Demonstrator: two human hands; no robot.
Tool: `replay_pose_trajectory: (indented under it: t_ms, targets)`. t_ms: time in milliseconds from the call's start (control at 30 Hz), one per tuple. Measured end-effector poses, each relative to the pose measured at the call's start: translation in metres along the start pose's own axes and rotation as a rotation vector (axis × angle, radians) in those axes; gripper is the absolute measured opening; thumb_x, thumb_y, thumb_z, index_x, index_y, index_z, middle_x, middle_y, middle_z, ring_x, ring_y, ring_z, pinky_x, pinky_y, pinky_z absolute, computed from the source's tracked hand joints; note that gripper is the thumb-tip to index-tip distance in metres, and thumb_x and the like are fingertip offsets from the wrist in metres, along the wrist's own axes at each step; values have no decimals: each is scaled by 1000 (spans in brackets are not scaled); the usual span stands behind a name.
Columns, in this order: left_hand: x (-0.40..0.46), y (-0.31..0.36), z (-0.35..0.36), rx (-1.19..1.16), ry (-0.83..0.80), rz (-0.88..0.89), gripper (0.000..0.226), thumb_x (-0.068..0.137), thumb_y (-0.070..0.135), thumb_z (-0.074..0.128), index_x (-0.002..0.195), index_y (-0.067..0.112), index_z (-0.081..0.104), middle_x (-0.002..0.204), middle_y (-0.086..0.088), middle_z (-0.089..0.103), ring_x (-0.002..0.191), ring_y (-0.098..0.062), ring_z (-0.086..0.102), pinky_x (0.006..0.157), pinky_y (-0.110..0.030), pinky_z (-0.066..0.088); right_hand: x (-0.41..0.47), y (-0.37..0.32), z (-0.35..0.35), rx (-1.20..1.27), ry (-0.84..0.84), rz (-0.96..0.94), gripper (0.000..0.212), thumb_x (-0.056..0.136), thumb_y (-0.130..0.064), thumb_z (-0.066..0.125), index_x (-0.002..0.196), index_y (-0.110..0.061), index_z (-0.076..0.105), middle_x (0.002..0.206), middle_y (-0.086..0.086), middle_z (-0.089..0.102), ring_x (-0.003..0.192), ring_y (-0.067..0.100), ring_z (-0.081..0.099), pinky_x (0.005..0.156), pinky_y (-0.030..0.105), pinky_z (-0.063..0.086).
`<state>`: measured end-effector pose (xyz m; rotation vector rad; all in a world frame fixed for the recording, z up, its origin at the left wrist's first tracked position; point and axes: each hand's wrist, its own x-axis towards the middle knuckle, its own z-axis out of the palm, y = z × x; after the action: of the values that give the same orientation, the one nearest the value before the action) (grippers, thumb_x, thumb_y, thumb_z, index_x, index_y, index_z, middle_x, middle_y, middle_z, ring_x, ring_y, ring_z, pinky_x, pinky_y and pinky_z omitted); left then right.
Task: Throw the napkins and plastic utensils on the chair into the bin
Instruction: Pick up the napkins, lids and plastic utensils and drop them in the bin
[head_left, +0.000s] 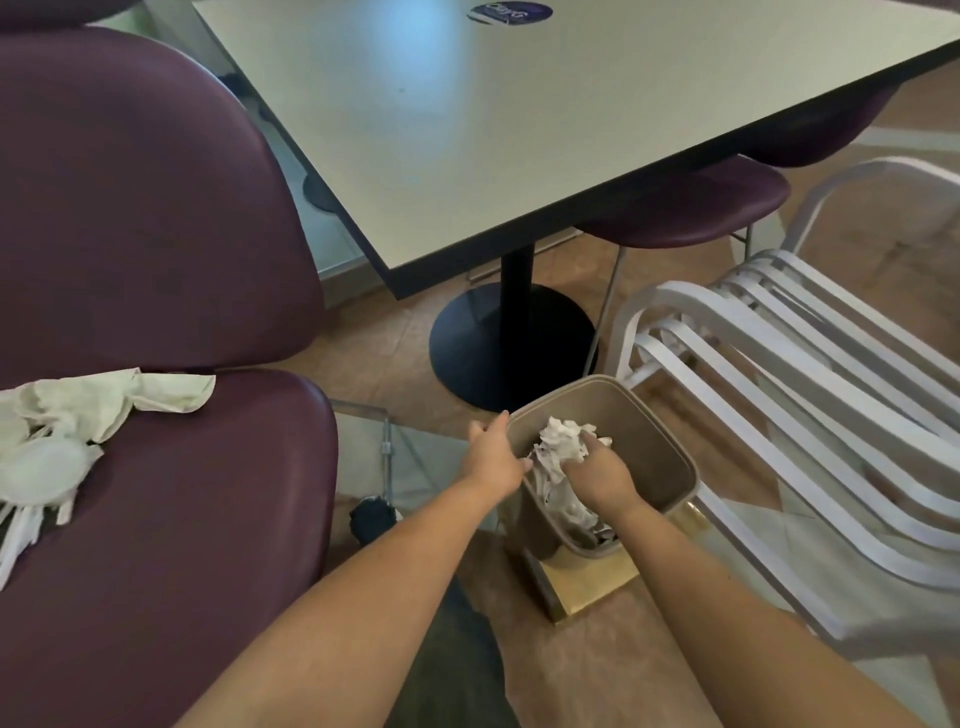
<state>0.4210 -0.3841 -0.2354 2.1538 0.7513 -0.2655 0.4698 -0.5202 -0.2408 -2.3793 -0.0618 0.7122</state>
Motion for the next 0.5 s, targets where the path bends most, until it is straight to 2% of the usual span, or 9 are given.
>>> replay_pose_trajectory:
  t_ms: [133,200,267,367,500]
  targets:
    - [0,-1,-9,-38,0,-9,60,91,26,64,146,20,42,145,-8,42,125,-28,52,107,-39,41,-13,-20,-6,19,32,-75,47,94,-21,51,141,-20,49,137,6,57,125,27,52,107,33,38]
    - [-6,-2,-18,-70,47,9,50,92,26,62,140,20,49,142,-7,47,123,-26,53,106,-38,42,-23,-37,-7,47,51,-146,41,96,-19,52,137,-17,54,133,4,60,123,24,54,98,25,39]
    - [-12,-5,-32,-101,114,42,44,95,22,60,138,20,52,140,-7,46,125,-26,51,105,-33,39,-34,-58,-7,79,62,-217,37,96,-16,52,133,-15,56,129,5,62,120,22,56,91,22,38]
    - [-22,-14,-62,-132,222,85,38,97,18,55,135,23,54,136,-4,49,121,-20,53,93,-22,38,-49,-90,0,97,62,-307,37,95,-17,53,132,-18,57,131,3,61,118,21,57,95,27,44]
    - [-39,-39,-117,-160,307,93,35,97,21,55,131,25,57,133,0,55,112,-17,58,89,-25,45,-70,-136,20,26,29,-447,36,96,-19,54,132,-18,58,132,0,61,113,15,57,88,21,39]
